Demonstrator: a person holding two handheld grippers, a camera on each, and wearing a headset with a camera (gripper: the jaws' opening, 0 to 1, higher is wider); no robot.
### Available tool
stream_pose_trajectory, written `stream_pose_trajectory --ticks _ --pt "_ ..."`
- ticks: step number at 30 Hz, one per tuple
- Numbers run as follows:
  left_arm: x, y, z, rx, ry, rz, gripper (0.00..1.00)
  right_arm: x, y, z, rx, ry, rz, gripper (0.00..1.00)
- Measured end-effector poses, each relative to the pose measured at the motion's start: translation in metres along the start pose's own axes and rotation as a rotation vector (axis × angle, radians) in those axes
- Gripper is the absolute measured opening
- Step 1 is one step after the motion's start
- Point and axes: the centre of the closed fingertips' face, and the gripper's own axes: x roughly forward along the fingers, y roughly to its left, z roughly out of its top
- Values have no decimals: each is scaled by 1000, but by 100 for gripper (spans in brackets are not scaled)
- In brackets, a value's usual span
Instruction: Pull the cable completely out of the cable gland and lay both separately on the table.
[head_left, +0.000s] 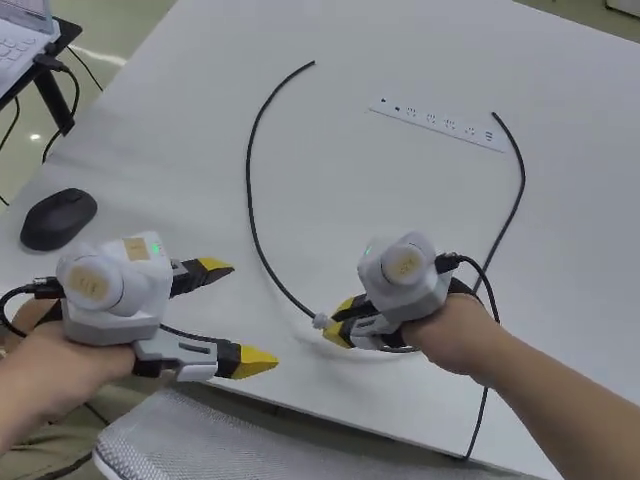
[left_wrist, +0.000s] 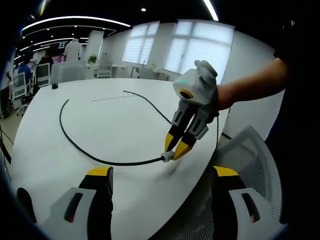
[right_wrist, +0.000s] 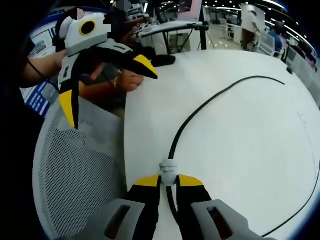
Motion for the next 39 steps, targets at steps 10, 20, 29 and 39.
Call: stream_pose_trajectory --ticks 10,20,29,39 --pt "13 -16 16 68 16 -56 80 -33 13 9 -90 2 3 6" --pt "26 -33 30 119 9 -117 75 -58 23 17 -170 19 -7 6" --pt "38 -50 34 150 5 -178 67 -76 36 22 -270 30 -4 6" --pt "44 -56 43 127 -26 -206 60 -86 42 20 -332 36 -4 6"
